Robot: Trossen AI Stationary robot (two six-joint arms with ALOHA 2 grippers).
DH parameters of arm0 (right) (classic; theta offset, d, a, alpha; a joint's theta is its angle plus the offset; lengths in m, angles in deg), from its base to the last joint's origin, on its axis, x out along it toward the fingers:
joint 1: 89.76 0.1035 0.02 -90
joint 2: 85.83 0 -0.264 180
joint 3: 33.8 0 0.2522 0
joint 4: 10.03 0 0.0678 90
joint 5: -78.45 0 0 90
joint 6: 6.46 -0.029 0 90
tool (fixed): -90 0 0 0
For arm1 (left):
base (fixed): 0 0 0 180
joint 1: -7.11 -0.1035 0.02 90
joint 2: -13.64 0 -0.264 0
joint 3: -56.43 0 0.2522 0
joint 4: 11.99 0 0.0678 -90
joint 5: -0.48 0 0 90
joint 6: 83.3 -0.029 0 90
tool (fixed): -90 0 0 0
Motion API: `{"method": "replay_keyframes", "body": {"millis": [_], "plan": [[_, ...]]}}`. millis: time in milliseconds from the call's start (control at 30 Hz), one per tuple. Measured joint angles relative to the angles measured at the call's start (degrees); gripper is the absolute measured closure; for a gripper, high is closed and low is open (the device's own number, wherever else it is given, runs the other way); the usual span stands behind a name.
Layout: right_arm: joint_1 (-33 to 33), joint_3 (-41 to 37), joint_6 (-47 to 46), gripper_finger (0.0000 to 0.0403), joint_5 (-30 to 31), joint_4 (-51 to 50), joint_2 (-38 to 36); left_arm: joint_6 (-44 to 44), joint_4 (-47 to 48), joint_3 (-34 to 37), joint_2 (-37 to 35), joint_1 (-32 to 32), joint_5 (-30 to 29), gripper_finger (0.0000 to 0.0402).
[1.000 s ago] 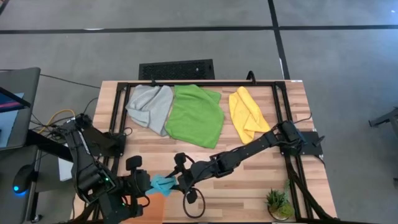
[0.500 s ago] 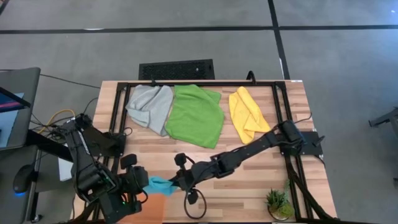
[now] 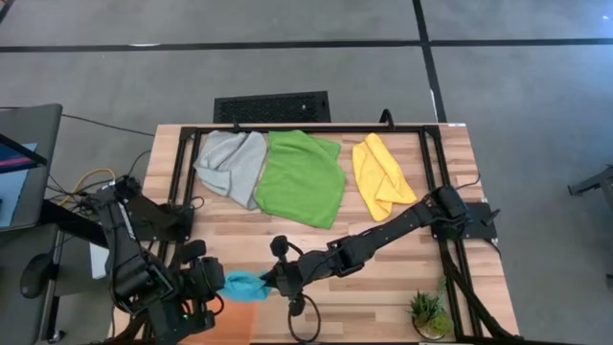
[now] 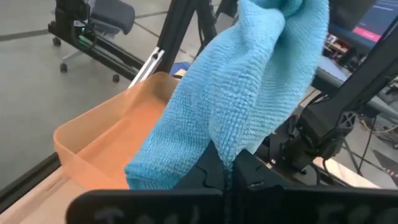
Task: Fold microfiber towels
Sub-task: Put the blue microfiber towel into the orange bin
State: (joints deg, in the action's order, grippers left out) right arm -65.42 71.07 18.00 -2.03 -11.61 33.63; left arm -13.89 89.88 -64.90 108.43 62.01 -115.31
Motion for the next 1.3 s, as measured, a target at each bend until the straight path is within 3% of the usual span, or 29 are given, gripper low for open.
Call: {"method": "replay_keyframes", "body": {"millis": [267,433,833,1300], "plan": [[-0.09,0.00,-0.53,0.0381,-0.81,1.20,0.00,7.53,1.88,0.04,2.66,2.23,3.49,0.0401],[-0.09,0.00,-0.92,0.0395,-7.07,4.49,0.00,11.52,1.73,0.06,4.54,3.45,4.61,0.0401],[-1.27,0.64,-2.43,0.0393,-8.26,10.38,4.38,24.23,1.85,2.42,5.61,6.01,7.27,0.0401],[-2.86,15.14,-1.97,0.0387,-8.61,8.95,16.93,36.91,-4.29,9.22,5.64,7.71,18.49,0.0401]]}}
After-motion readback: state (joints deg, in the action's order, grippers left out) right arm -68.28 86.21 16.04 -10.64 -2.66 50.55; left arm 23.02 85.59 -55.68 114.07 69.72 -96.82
